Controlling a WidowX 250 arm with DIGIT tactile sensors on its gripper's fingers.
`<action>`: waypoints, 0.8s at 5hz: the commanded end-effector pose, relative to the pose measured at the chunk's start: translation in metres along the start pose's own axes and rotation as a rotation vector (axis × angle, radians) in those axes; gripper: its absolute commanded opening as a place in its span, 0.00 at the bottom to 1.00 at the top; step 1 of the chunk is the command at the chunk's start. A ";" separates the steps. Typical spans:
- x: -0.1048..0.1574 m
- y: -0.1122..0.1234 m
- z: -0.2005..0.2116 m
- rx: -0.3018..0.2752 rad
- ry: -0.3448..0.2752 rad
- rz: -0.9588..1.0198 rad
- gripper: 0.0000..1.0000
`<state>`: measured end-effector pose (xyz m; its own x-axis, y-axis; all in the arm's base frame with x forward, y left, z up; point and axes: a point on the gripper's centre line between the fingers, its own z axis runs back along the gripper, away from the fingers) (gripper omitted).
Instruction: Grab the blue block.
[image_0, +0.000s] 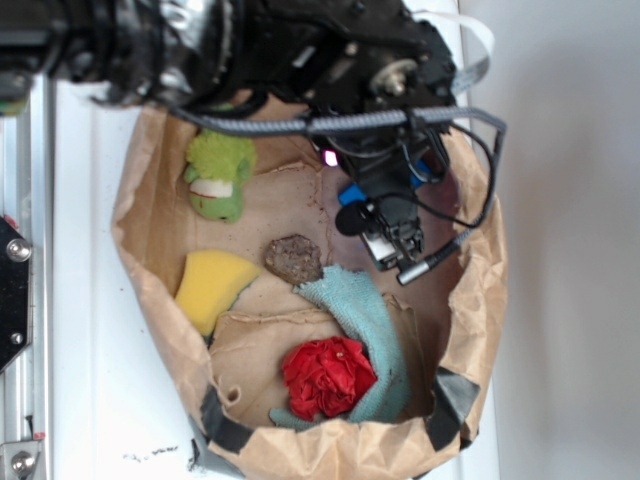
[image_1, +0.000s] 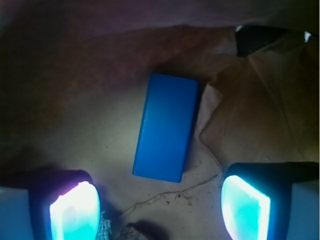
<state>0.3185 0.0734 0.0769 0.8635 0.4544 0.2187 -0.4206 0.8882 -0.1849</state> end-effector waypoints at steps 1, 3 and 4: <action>0.023 0.013 0.009 0.001 -0.081 0.011 1.00; 0.030 0.004 -0.006 0.020 -0.081 0.041 1.00; 0.027 -0.005 -0.022 0.025 -0.092 0.036 1.00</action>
<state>0.3436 0.0688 0.0470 0.8311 0.4913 0.2607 -0.4668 0.8710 -0.1534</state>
